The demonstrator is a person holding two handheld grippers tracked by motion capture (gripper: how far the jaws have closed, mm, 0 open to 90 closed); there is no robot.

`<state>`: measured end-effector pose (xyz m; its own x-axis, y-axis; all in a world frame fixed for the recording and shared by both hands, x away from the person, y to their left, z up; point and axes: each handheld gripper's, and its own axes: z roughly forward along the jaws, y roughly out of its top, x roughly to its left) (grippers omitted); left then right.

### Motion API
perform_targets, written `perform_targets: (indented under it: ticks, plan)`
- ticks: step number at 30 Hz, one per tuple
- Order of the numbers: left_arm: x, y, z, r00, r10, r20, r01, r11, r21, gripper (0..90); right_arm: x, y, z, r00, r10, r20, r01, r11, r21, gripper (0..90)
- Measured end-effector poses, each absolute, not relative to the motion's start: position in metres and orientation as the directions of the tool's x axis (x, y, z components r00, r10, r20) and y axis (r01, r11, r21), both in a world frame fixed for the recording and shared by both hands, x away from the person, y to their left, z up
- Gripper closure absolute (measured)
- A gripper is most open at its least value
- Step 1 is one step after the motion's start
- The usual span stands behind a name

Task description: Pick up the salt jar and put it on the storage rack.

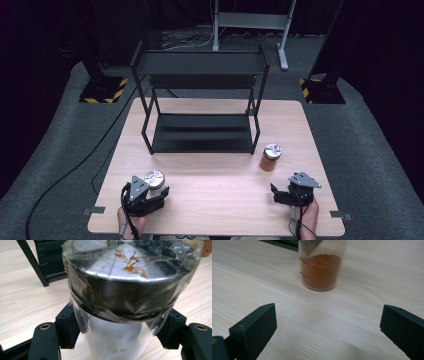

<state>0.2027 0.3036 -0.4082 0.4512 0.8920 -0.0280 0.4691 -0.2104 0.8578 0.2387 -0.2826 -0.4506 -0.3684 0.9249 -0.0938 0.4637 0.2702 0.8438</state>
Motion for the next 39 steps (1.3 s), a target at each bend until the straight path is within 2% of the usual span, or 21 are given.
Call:
perform_targets:
  ticks: [15,39]
  plan:
    - [0.223,0.304,-0.381,0.509,0.86,-0.02,0.47,-0.259,0.844,30.7,0.239,-0.282,-0.45,-0.37,0.924,-0.097,0.465,0.275,0.842,0.0]
    - [0.261,0.302,-0.342,0.545,0.838,0.018,0.476,-0.327,0.817,30.7,0.24,-0.283,-0.45,-0.375,0.922,-0.096,0.467,0.277,0.84,0.0]
